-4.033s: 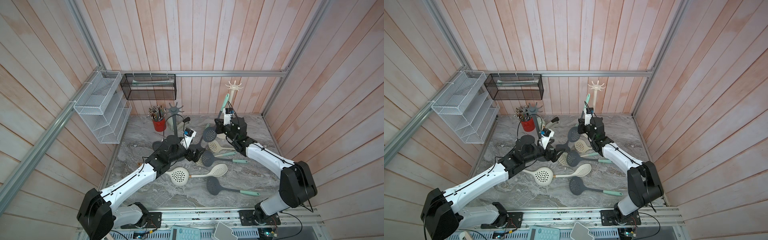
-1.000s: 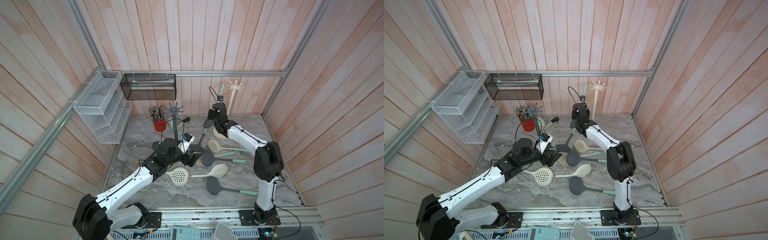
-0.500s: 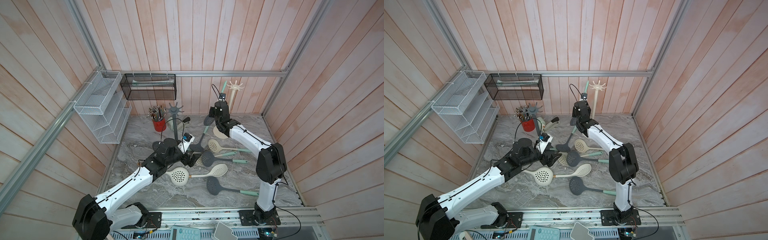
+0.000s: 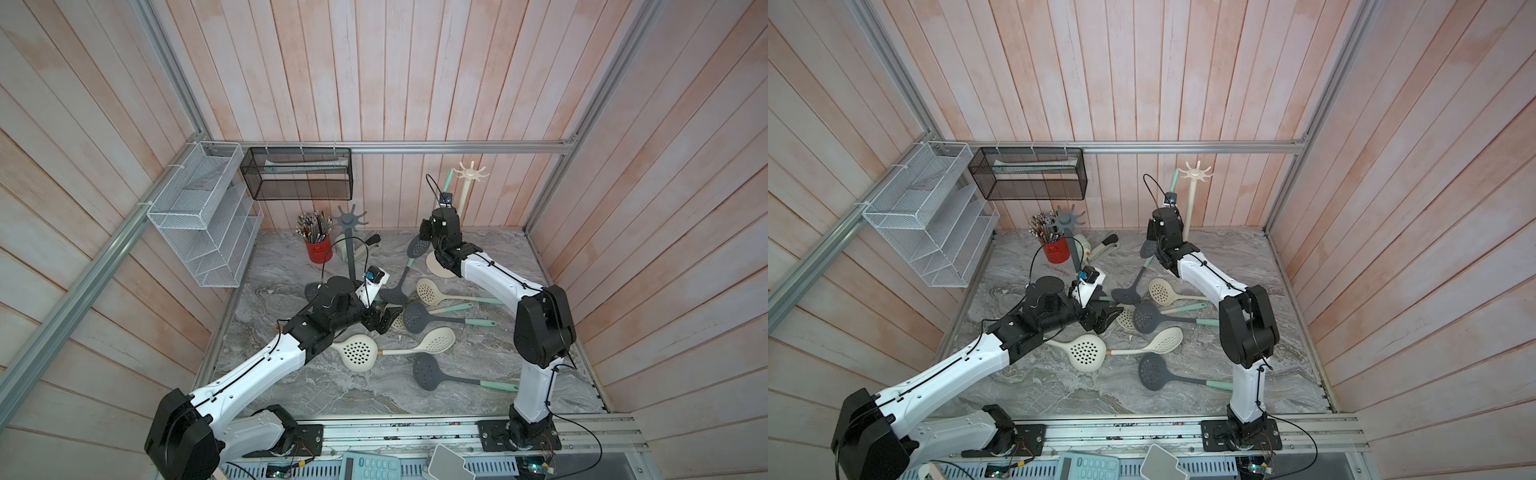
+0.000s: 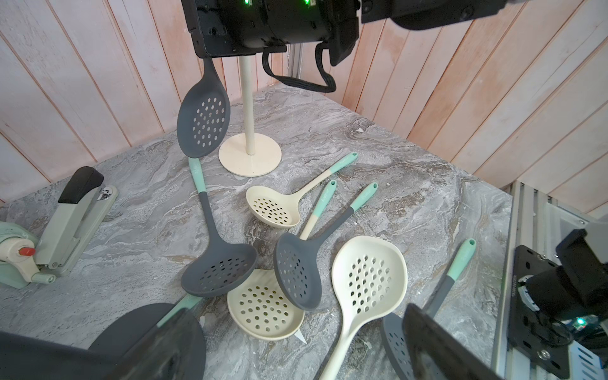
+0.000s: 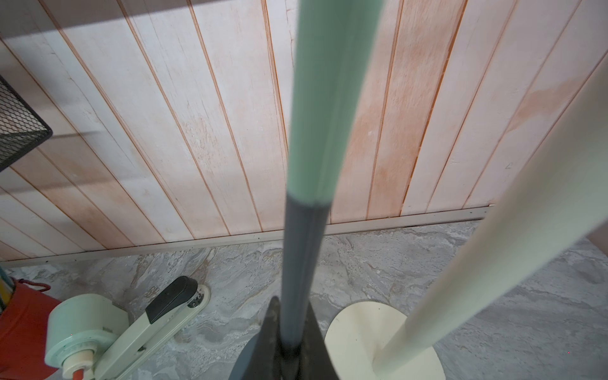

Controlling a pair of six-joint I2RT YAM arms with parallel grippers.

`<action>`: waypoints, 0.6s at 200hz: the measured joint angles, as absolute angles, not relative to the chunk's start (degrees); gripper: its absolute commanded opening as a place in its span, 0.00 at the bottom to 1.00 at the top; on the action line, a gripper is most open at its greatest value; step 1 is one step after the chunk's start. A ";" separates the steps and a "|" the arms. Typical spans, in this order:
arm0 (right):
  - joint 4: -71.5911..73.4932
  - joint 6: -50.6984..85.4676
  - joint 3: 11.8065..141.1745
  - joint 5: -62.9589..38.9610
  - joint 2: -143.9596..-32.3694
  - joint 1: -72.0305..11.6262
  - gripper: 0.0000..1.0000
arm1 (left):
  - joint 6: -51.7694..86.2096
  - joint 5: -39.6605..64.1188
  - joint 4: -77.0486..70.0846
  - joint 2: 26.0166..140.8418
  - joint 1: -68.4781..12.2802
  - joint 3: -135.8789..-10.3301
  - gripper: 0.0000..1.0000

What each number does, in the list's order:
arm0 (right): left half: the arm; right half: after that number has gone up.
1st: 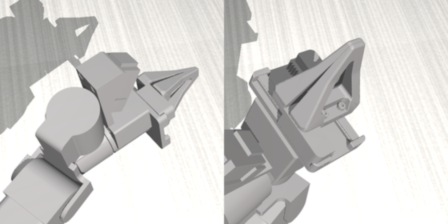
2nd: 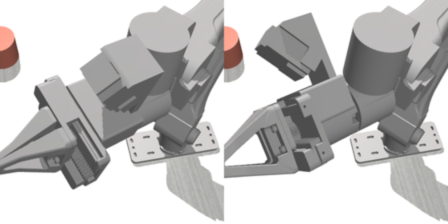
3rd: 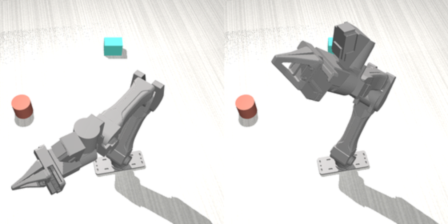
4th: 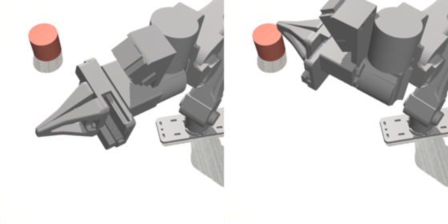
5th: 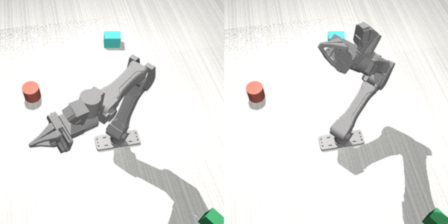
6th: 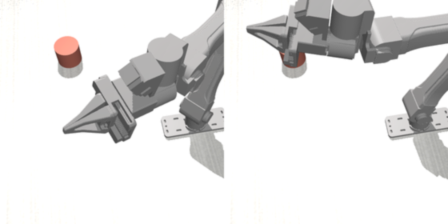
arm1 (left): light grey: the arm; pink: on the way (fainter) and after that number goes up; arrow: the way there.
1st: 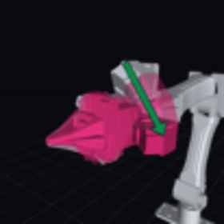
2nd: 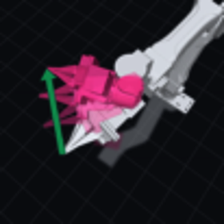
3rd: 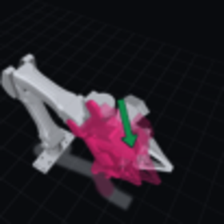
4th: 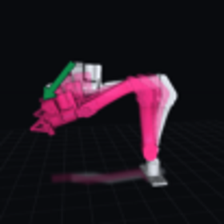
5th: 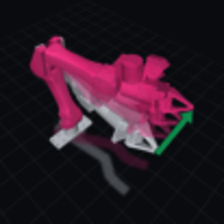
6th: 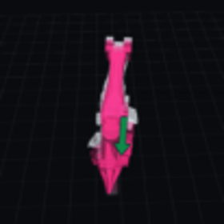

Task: Hang the skimmer on the kitchen utensil rack
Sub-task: Hang the skimmer on the rack.

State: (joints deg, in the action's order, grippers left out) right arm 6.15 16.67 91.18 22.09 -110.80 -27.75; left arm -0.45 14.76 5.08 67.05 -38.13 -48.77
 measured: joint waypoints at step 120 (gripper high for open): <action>6.15 15.97 91.50 19.79 -110.56 -27.62 0.00 | -0.45 14.98 5.08 67.05 -38.13 -48.77 0.99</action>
